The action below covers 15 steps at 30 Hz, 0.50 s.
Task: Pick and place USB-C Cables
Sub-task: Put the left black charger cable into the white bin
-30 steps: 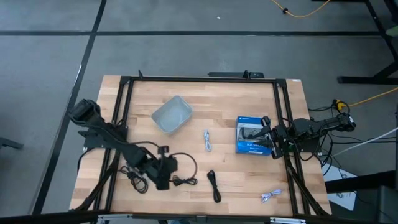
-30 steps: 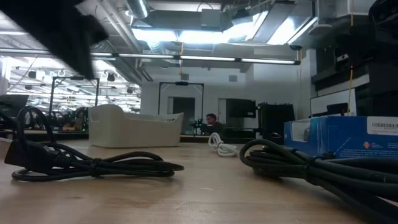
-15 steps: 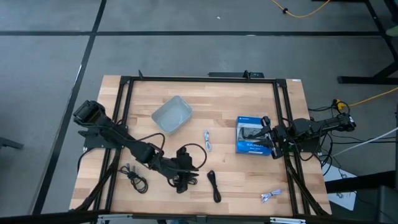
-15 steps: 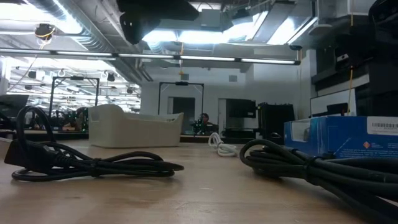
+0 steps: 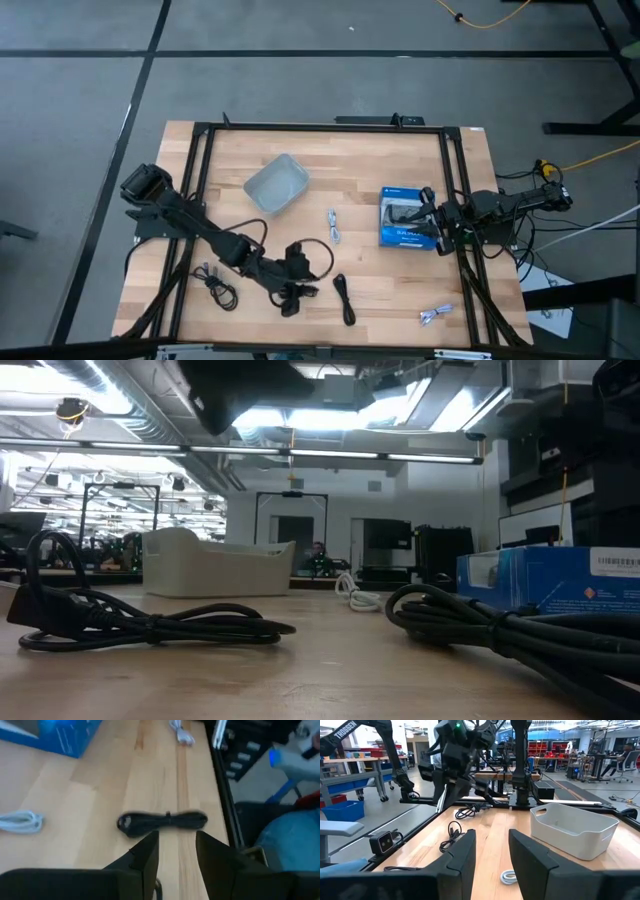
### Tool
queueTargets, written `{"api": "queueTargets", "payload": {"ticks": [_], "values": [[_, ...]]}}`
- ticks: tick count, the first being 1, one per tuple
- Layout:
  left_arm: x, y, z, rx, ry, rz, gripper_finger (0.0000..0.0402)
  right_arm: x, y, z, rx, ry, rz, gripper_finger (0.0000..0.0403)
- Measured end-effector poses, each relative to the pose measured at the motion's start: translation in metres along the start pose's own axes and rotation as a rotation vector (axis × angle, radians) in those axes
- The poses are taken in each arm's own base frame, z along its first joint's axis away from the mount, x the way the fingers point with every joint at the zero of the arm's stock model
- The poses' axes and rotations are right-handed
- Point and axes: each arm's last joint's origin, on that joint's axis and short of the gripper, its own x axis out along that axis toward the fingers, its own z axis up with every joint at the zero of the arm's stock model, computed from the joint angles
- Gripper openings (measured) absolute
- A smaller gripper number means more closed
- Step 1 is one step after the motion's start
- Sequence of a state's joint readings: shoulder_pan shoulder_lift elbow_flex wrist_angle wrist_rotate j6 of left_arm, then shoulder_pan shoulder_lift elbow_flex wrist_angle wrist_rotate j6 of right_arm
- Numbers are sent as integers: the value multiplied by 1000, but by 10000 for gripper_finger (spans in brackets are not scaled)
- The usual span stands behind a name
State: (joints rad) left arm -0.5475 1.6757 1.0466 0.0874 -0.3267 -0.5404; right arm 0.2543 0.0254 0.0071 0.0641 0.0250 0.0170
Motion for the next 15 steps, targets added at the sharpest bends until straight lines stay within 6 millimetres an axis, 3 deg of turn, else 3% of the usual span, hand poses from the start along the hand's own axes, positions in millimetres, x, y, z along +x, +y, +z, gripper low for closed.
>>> {"api": "queueTargets", "payload": {"ticks": [6, 10, 15], "values": [[6, -8, 2, 44, -83, -42, 122, 0, 0, -3, 4, 36, -1, 121], [14, -8, -10, 130, -40, -36, 122, 0, 0, -3, 4, 35, -1, 121], [23, -10, -21, 105, 28, -76, 121, 0, 0, -3, 4, 35, -1, 121]]}}
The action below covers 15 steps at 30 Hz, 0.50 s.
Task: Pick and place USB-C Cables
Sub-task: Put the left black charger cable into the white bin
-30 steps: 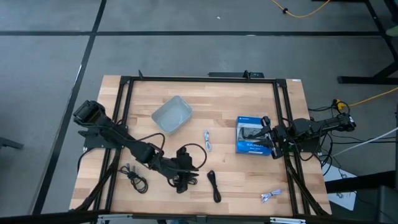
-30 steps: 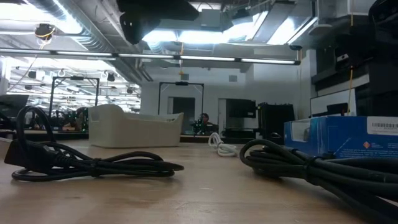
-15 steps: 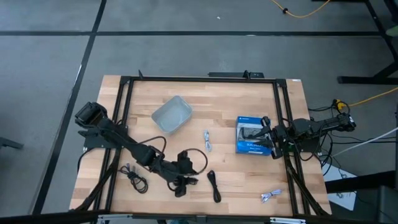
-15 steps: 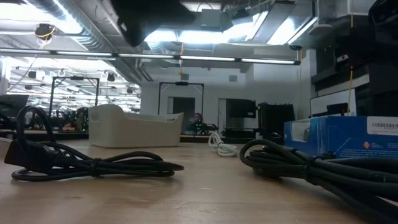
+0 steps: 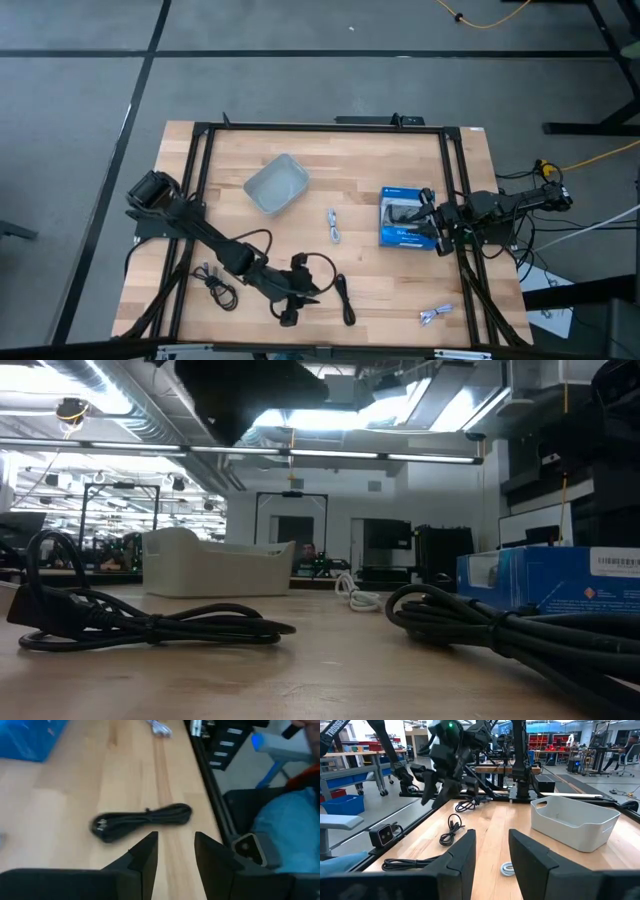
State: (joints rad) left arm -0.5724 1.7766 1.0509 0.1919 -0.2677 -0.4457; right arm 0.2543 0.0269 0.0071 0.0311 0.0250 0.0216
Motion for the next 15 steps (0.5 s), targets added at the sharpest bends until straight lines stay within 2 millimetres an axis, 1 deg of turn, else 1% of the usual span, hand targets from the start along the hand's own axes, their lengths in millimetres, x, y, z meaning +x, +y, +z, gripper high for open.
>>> {"api": "queueTargets", "payload": {"ticks": [3, 8, 12, 15], "values": [[4, 1, -12, -50, 89, 7, 120, 0, 0, 0, 0, 0, 0, 121], [-1, 11, -33, -81, 290, 140, 120, 0, 0, 0, 0, -1, 0, 121], [-4, 15, -41, -88, 373, 182, 120, 0, 0, 0, 0, -1, 0, 121], [-1, 16, -48, -89, 411, 185, 120, 0, 0, 0, 0, -1, 0, 121]]}}
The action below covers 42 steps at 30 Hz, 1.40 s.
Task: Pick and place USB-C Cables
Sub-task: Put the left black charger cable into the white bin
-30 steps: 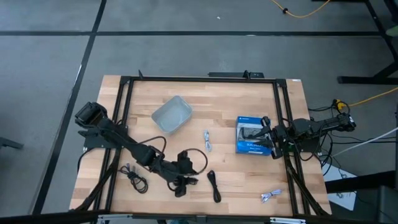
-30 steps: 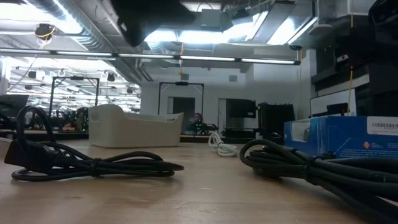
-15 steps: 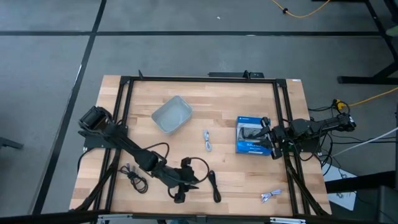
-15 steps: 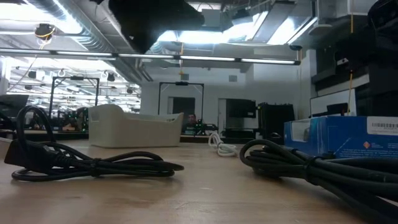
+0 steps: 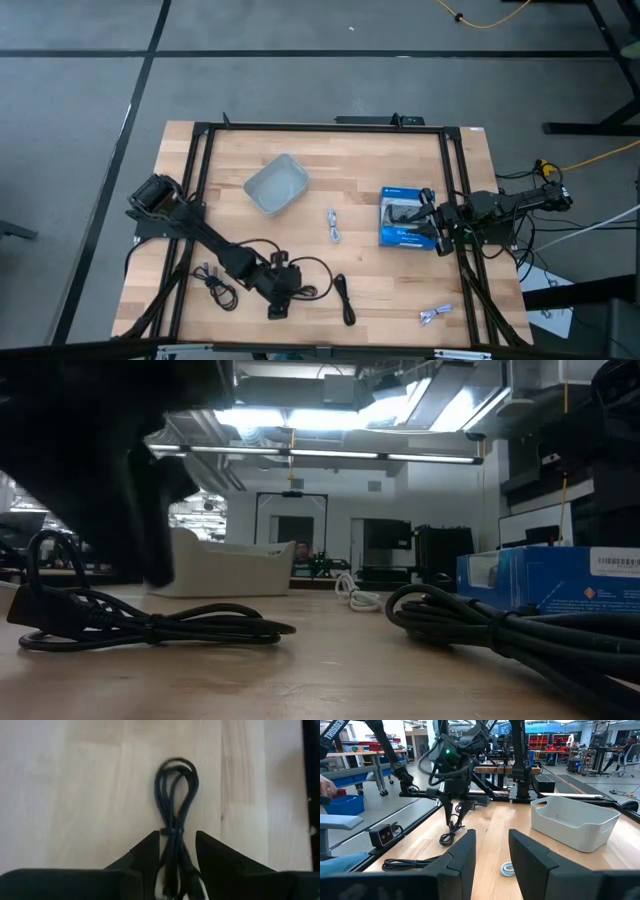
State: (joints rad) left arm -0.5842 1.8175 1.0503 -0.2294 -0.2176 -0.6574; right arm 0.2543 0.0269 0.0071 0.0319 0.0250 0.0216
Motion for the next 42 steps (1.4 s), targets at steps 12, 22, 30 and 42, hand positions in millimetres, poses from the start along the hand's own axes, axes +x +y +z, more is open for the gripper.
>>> {"api": "queueTargets", "payload": {"ticks": [12, 22, 30, 42], "values": [[22, -2, -13, -11, 79, 1, 120, 0, 0, 0, 0, 0, 0, 121], [22, 3, -14, -48, 52, 87, 63, 0, 0, 0, 1, 0, 0, 121], [11, 15, 4, -80, -35, 142, 3, 0, 0, 0, 0, 0, 0, 121], [-88, 64, 82, -68, -283, 474, 1, 0, 0, 0, 1, -2, 0, 121]]}}
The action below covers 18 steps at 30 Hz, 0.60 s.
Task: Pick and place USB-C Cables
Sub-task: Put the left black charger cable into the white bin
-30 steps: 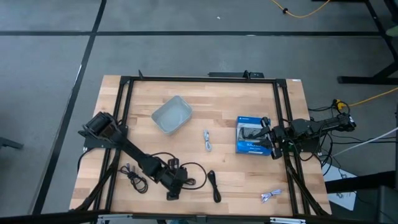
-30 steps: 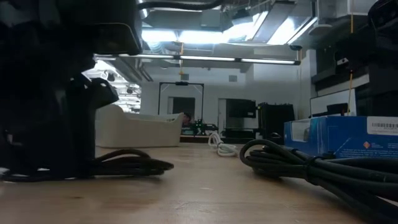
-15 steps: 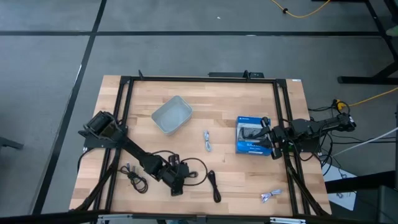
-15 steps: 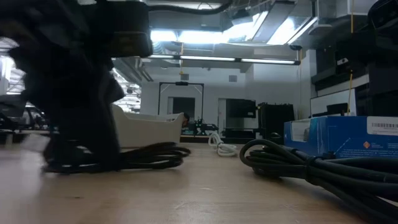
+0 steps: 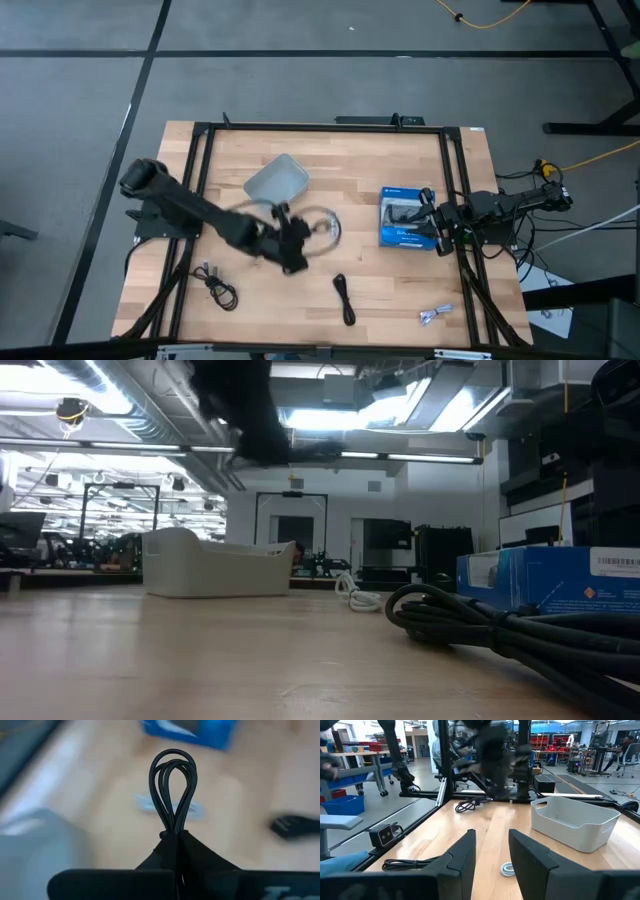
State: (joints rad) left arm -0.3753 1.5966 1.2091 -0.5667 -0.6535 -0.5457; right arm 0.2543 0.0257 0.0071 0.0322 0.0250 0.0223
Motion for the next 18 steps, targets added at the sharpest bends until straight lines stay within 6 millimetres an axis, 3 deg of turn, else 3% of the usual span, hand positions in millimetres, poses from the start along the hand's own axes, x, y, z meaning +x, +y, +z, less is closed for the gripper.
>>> {"api": "queueTargets", "payload": {"ticks": [6, 10, 18], "values": [[-15, 67, 18, -75, 84, 135, 0, 0, 0, 0, 0, 1, 0, 121], [-10, 104, 19, -115, 195, 227, 0, 0, 0, 0, -1, 5, 0, 121], [17, 142, 5, -167, 393, 241, 11, 0, 0, 0, 2, 4, 0, 121]]}}
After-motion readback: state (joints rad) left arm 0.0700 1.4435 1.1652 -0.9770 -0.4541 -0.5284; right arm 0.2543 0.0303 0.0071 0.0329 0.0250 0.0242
